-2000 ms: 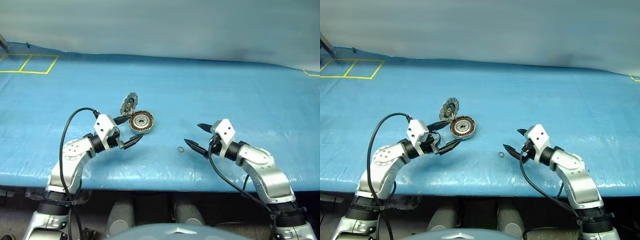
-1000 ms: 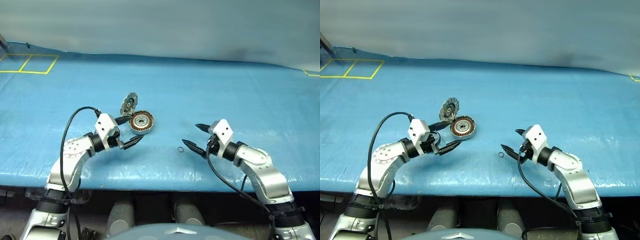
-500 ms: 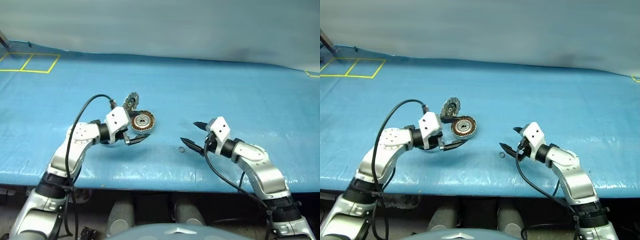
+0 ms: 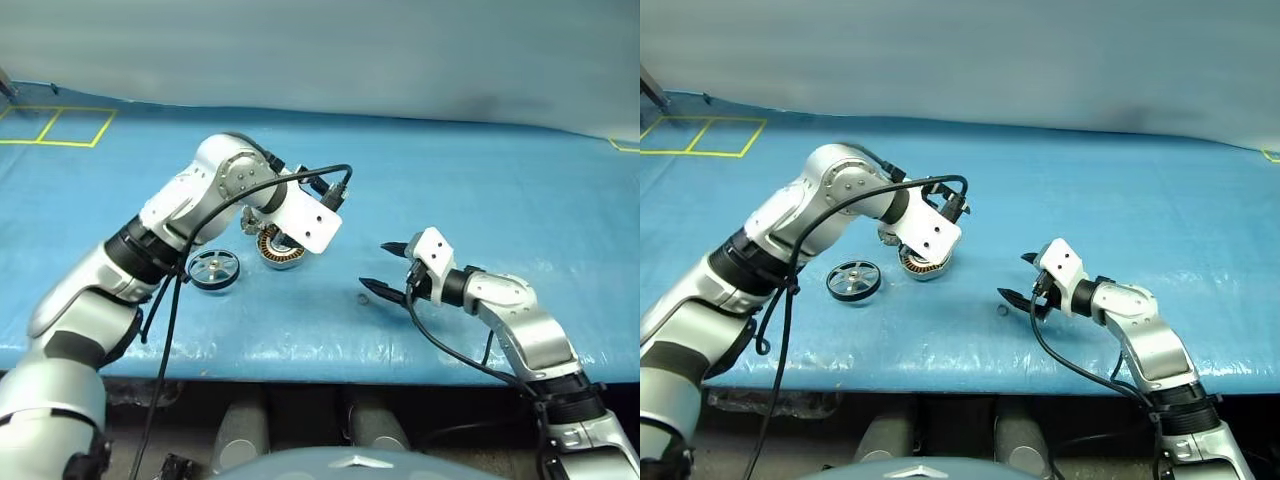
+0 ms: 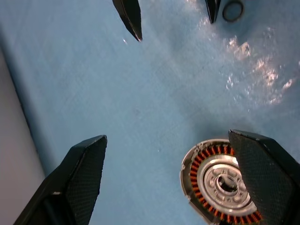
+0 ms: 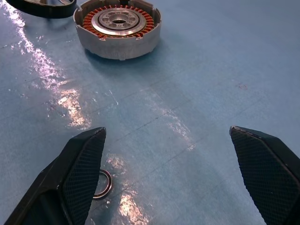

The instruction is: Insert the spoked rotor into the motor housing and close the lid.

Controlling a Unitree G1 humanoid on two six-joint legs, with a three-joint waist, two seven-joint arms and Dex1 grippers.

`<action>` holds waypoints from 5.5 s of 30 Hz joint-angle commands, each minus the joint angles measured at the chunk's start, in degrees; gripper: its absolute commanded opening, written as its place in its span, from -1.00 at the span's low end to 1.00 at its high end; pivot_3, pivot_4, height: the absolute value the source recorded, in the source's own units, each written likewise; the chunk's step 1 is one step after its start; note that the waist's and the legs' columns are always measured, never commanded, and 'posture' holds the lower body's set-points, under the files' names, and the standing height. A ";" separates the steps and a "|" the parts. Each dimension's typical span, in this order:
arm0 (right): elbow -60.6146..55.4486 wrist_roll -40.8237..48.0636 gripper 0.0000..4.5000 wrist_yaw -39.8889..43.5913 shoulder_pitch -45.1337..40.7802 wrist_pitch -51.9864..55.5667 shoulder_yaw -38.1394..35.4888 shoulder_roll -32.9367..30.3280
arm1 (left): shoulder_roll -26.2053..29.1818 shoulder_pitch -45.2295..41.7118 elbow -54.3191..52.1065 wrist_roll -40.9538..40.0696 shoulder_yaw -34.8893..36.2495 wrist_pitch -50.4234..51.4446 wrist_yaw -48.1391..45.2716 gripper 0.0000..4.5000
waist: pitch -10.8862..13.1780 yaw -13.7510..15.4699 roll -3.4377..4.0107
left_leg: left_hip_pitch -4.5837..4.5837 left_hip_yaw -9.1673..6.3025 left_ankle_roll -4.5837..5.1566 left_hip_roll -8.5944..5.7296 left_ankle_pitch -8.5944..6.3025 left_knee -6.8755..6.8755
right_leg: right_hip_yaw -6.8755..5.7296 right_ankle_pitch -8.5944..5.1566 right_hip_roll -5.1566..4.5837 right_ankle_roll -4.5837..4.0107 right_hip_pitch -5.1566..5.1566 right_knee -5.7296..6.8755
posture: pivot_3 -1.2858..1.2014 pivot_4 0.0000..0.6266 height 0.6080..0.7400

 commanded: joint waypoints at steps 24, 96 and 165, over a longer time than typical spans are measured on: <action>-8.11 1.04 0.98 1.43 4.44 5.74 -4.46 -5.82 | 2.02 1.82 6.50 12.60 -0.60 -11.85 -6.00 1.00 | 0.01 0.10 -0.01 | -0.11 -0.01 0.05 0.01 -0.03 0.31 | 0.02 0.02 -0.01 0.11 0.02 0.08 | 0.03 -0.52 1.00; -10.66 0.12 1.00 -2.60 5.55 5.29 -3.91 -3.35 | -5.76 5.17 20.28 19.22 -2.97 -13.23 -4.77 0.07 | -0.06 0.07 0.09 | -0.09 -0.01 0.10 0.00 -0.06 0.61 | 0.05 0.10 0.00 0.23 0.12 0.24 | 0.03 -0.52 1.00; -13.57 -2.95 1.00 -18.57 20.74 -7.82 -8.06 9.32 | -14.24 -17.88 50.28 37.40 -15.98 -78.06 36.23 -0.08 | -0.06 0.99 0.10 | -0.64 0.01 0.27 -0.10 -0.09 0.88 | 0.17 0.30 -0.03 0.51 -0.17 0.05 | 0.03 -0.52 1.00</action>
